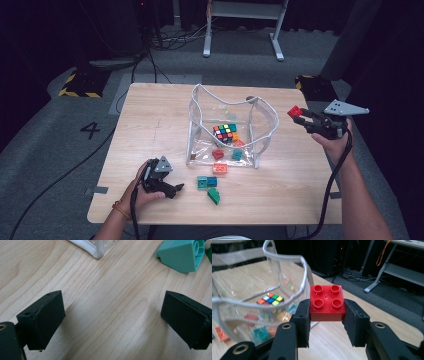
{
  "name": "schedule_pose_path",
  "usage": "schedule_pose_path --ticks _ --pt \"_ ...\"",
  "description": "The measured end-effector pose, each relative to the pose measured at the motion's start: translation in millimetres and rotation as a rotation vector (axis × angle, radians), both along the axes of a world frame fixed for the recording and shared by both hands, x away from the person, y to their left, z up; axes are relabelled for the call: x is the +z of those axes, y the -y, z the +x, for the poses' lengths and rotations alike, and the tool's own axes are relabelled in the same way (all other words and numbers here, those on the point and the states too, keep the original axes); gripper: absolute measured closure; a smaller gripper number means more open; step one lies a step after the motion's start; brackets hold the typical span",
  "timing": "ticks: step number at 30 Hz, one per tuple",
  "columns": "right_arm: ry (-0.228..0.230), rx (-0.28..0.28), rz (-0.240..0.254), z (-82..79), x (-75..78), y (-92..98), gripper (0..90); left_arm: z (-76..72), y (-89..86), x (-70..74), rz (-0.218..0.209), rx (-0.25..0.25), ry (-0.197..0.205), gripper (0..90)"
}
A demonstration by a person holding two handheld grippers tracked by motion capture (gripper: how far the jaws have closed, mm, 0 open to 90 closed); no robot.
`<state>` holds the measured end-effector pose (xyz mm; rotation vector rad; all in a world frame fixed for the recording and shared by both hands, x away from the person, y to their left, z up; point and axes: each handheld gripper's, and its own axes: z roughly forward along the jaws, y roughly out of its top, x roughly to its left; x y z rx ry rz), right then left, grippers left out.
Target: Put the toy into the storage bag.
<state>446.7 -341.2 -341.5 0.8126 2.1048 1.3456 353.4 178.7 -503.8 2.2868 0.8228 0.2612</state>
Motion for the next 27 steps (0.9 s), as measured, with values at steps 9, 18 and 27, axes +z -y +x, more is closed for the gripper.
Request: schedule_pose_path --ticks 9,18,27 --pt "0.023 0.029 -0.024 11.0 28.0 -18.4 59.5 0.0 0.0 0.1 0.000 0.000 -0.001 5.4" --pt "0.049 0.121 -0.058 17.7 49.8 -64.5 59.5 -0.1 0.1 0.0 -0.002 0.002 -0.002 5.4" --pt "0.030 0.258 -0.136 29.1 49.1 -119.7 59.5 0.1 0.2 -0.1 -0.003 0.000 -0.001 5.4"
